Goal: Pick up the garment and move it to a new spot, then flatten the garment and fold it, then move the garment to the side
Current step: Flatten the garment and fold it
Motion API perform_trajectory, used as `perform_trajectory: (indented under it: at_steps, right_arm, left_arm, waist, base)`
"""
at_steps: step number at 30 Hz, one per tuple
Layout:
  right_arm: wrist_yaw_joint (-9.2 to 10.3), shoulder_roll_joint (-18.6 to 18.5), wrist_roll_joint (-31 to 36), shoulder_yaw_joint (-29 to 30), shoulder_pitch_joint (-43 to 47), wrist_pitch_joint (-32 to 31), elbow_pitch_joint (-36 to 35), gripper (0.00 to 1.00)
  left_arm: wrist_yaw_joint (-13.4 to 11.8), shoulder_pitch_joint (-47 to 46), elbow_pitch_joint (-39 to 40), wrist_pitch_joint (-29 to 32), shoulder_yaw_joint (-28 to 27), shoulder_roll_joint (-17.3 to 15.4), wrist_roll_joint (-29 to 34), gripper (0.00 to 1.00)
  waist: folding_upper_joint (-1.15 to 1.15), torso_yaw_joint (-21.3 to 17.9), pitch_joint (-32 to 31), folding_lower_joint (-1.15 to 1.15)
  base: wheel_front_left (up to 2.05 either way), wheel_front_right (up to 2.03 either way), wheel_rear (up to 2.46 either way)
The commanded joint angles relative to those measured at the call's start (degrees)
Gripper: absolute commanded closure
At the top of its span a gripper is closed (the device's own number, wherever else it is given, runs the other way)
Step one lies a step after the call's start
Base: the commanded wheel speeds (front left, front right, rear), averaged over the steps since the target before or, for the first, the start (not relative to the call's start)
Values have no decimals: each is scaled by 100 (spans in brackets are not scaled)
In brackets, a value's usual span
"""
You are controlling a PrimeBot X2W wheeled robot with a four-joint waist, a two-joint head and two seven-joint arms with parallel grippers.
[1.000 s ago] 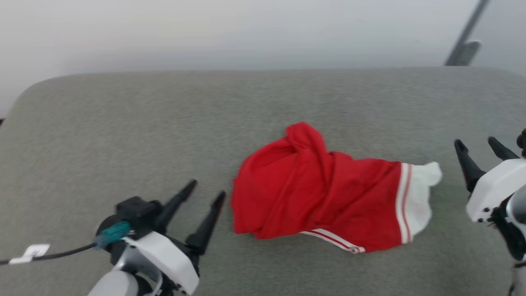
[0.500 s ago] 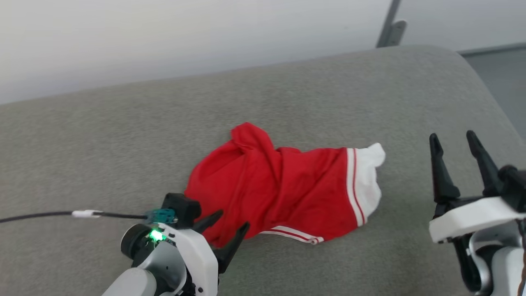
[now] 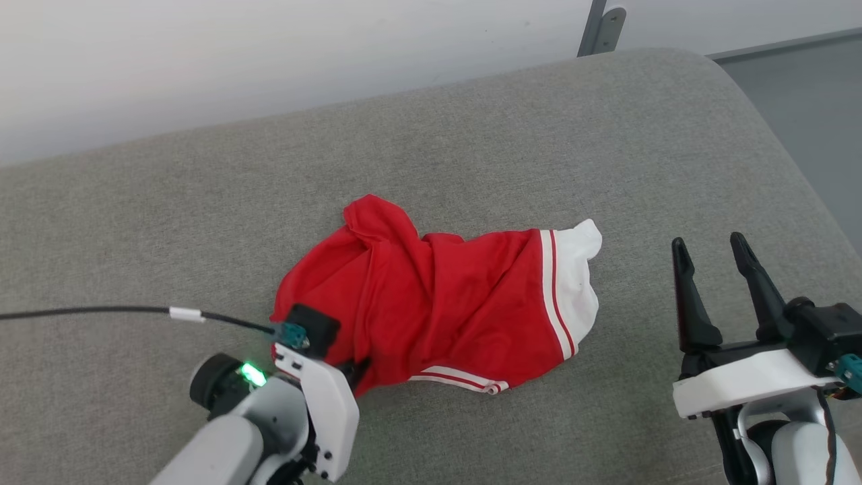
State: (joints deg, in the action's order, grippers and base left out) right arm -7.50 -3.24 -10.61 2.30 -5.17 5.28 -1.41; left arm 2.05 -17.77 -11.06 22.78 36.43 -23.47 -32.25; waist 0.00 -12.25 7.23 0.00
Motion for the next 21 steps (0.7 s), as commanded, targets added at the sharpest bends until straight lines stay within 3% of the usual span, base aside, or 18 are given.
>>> perform_trajectory:
  at_steps: [1,9,13,21]
  right_arm:
    - [2,28,-35,23,53,54,9,0]
    - [2,38,-110,115,138,87,2,0]
    - [2,35,-122,58,52,92,11,0]
    - [2,36,-97,-180,-243,154,72,0]
  left_arm:
    - [29,-98,3,29,-34,-33,-58,100]
    - [104,-573,337,177,-331,-418,-129,100]
    - [271,-1104,349,317,-382,-641,-38,100]
    - [505,-2562,-479,84,-166,-804,176,100]
  waist:
    - [0,4,-7,0]
    - [0,130,-28,0]
    - [0,157,8,0]
    - [0,-25,273,0]
  base:
    - [0,0,0]
    - [0,0,0]
    - [0,0,0]
    - [0,0,0]
